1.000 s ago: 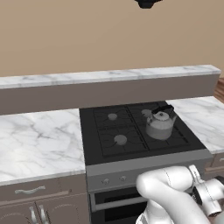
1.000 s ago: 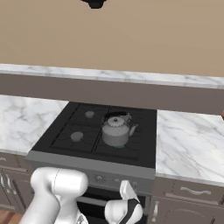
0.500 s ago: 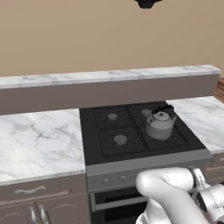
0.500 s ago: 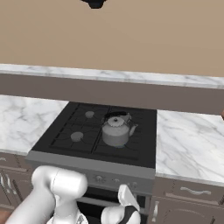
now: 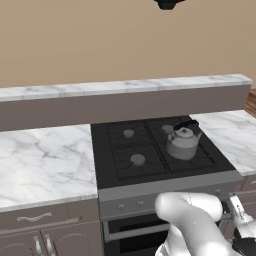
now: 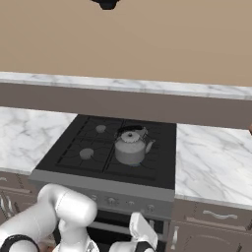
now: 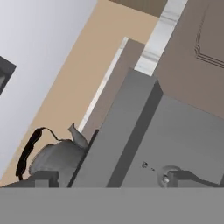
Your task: The kettle is done boiling. Turn off the stove, then wait for 300 timesteps before moving the kettle to the dining table.
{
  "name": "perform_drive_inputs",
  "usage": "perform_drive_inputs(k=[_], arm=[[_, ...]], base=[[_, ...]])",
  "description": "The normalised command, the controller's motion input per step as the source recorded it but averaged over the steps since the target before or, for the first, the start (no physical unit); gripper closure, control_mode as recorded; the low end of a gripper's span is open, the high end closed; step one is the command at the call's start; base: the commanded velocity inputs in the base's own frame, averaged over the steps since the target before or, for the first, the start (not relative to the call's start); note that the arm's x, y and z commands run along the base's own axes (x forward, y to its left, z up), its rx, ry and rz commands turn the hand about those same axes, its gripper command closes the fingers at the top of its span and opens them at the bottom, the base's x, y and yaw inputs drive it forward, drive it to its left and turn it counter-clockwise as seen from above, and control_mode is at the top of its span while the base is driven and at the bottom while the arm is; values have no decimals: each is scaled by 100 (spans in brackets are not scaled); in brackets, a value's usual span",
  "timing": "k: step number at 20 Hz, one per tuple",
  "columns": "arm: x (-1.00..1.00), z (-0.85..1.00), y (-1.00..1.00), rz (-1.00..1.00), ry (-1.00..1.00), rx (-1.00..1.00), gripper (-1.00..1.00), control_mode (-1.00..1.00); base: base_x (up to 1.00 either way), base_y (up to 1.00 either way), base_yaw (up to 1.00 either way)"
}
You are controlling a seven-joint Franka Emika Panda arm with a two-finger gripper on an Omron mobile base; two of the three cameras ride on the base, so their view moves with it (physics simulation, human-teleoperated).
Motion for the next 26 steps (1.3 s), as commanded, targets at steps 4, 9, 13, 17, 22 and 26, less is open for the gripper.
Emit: perform_drive_inputs(k=[4,9,13,17,22,26], arm=[[-42,48,0,0,-5,-8,-100,-100],[-38,55,1,0,-8,-13,-100,-100],[-35,59,7,0,-9,-17,-100,-100],[-34,66,8,0,-11,-18,-100,-100],[-33,67,6,-2,-12,-17,-100,-100],[-28,64,8,-3,-11,-16,-100,-100]], base=[[0,0,0],[0,0,0],[0,0,0],[0,0,0],[0,0,0],[0,0,0]])
